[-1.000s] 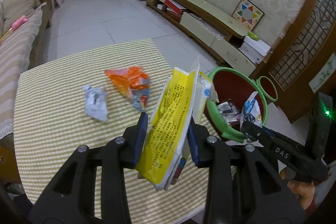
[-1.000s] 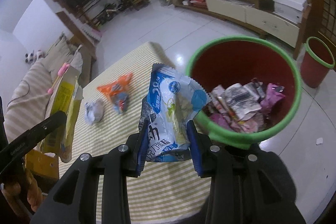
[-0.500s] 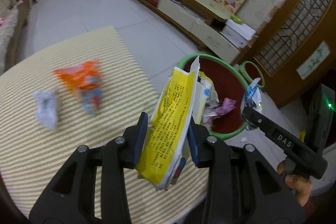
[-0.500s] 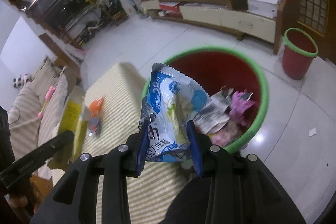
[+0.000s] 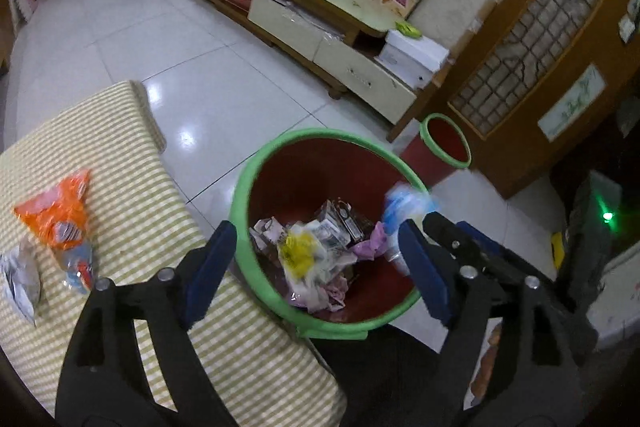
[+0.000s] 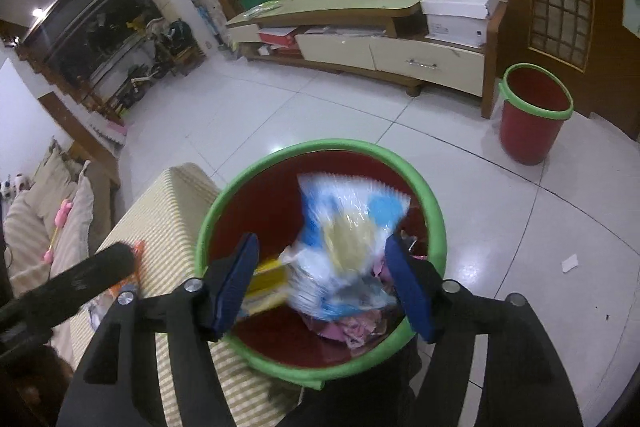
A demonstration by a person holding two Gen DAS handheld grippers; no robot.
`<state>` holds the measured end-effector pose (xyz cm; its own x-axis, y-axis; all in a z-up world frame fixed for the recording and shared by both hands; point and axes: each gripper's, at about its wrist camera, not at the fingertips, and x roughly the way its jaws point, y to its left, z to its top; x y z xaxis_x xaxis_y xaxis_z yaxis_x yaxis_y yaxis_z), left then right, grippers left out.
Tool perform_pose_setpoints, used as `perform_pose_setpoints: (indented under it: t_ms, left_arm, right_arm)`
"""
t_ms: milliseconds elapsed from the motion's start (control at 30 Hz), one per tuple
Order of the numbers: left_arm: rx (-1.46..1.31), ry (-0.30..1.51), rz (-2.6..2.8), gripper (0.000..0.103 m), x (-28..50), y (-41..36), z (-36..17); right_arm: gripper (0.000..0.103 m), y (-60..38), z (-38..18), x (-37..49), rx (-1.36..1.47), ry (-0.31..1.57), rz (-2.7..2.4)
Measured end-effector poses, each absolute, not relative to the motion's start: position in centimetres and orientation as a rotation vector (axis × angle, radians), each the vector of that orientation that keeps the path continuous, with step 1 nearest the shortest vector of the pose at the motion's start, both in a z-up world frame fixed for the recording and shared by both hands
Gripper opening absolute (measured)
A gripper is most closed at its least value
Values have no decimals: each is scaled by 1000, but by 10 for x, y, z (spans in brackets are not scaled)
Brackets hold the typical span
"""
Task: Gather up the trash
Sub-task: 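Open both tools to drop the packet and bag into the bin, then grasp the crumpled white paper with the left tool while the right tool grasps the orange bag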
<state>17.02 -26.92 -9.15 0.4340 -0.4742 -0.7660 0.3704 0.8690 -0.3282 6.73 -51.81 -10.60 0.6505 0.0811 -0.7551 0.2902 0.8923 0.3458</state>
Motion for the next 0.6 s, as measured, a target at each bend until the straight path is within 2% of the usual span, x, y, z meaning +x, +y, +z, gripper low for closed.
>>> perform_pose_setpoints:
  t_ms: [300,433,600]
  left_arm:
    - [-88,931,-99,82,148,-122,-108]
    - [-190,1022,72,82,159,-45,-138]
    - [-208,1105,108,82,183,-22,-167]
  right_arm:
    - [65,-479,-112,61,425,901,-36]
    - [65,-446,-120,67,404,940,30]
    - [66,-405,-117,71,395,953,108]
